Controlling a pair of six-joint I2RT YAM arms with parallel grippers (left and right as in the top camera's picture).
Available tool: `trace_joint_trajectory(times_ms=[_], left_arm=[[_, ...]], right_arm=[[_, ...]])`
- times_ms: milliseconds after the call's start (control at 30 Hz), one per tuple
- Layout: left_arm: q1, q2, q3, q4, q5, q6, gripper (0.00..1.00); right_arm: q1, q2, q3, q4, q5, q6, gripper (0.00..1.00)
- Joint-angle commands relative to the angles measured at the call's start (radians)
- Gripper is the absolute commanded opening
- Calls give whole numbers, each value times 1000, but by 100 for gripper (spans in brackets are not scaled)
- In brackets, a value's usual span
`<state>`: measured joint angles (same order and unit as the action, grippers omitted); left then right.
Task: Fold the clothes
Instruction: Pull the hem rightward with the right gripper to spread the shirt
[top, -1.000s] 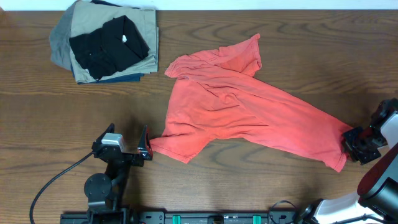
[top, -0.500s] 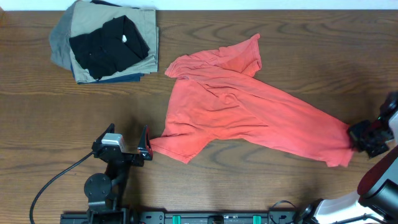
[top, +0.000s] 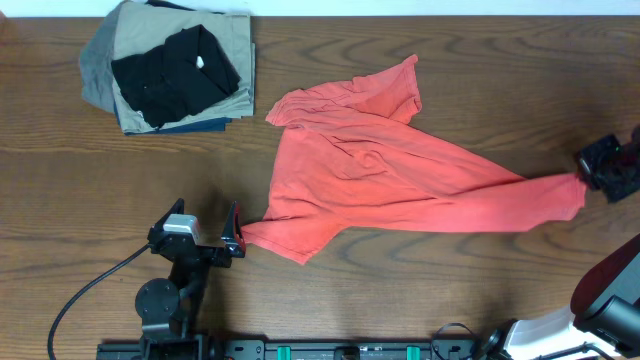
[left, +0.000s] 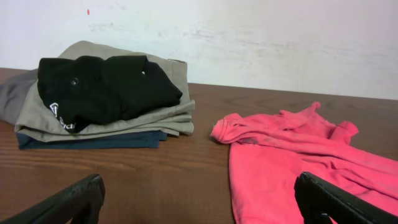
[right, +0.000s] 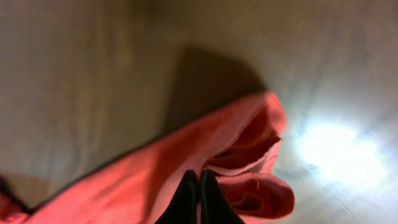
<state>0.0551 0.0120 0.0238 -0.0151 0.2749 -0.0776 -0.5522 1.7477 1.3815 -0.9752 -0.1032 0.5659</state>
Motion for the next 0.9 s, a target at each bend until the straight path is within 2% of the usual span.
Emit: trace_joint_trajectory(times_ms=[0, 567, 867], left_arm=[[-3, -2, -20, -29, 20, 6, 98], [-3, -2, -20, -29, 20, 6, 98], [-3, -2, -20, -29, 20, 6, 98]], right_arm=[[32, -3, 51, 34, -9, -13, 1], [63, 3, 73, 290, 9, -45, 1], [63, 3, 228, 274, 25, -138, 1]])
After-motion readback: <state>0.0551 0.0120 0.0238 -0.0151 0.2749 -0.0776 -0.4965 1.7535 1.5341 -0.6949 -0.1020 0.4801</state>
